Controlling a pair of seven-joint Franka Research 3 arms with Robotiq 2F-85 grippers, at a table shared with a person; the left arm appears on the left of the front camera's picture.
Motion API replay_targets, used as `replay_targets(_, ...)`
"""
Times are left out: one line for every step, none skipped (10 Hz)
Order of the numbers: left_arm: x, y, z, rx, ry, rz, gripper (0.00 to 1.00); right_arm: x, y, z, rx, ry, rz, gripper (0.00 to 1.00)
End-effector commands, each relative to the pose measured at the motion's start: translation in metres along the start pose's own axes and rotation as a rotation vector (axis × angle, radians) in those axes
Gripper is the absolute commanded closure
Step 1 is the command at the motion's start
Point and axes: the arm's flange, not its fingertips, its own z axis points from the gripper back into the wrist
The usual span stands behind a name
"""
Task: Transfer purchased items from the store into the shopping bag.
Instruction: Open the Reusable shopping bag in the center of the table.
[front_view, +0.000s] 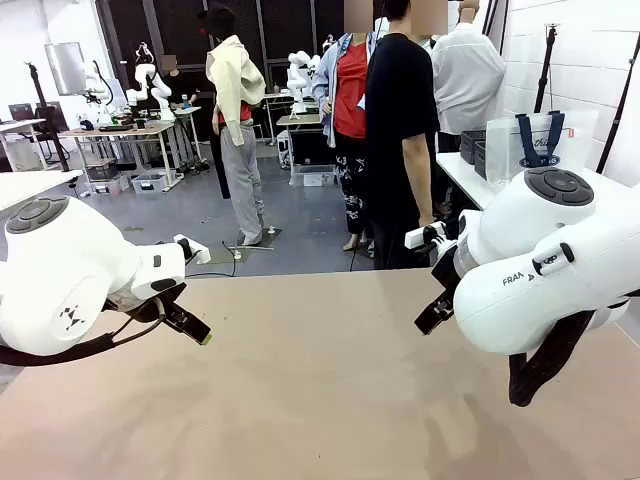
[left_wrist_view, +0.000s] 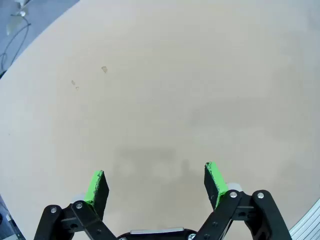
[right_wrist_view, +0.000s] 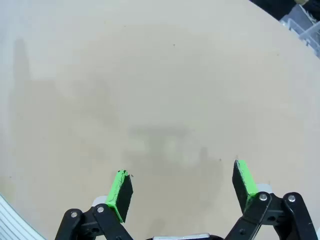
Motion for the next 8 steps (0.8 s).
replay_targets(0.0, 0.0, 0.0, 0.0, 0.0, 0.0, 0.0, 0.0, 0.0, 0.0, 0.0, 0.0, 0.0, 0.0)
replay_targets(0.0, 0.0, 0.0, 0.0, 0.0, 0.0, 0.0, 0.0, 0.0, 0.0, 0.0, 0.0, 0.0, 0.0)
replay_targets(0.0, 0.0, 0.0, 0.0, 0.0, 0.0, 0.0, 0.0, 0.0, 0.0, 0.0, 0.0, 0.0, 0.0)
replay_targets(0.0, 0.0, 0.0, 0.0, 0.0, 0.0, 0.0, 0.0, 0.0, 0.0, 0.0, 0.0, 0.0, 0.0)
replay_targets(0.0, 0.0, 0.0, 0.0, 0.0, 0.0, 0.0, 0.0, 0.0, 0.0, 0.0, 0.0, 0.0, 0.0)
replay_targets(0.0, 0.0, 0.0, 0.0, 0.0, 0.0, 0.0, 0.0, 0.0, 0.0, 0.0, 0.0, 0.0, 0.0)
replay_targets(0.0, 0.0, 0.0, 0.0, 0.0, 0.0, 0.0, 0.0, 0.0, 0.0, 0.0, 0.0, 0.0, 0.0)
replay_targets(0.0, 0.0, 0.0, 0.0, 0.0, 0.0, 0.0, 0.0, 0.0, 0.0, 0.0, 0.0, 0.0, 0.0)
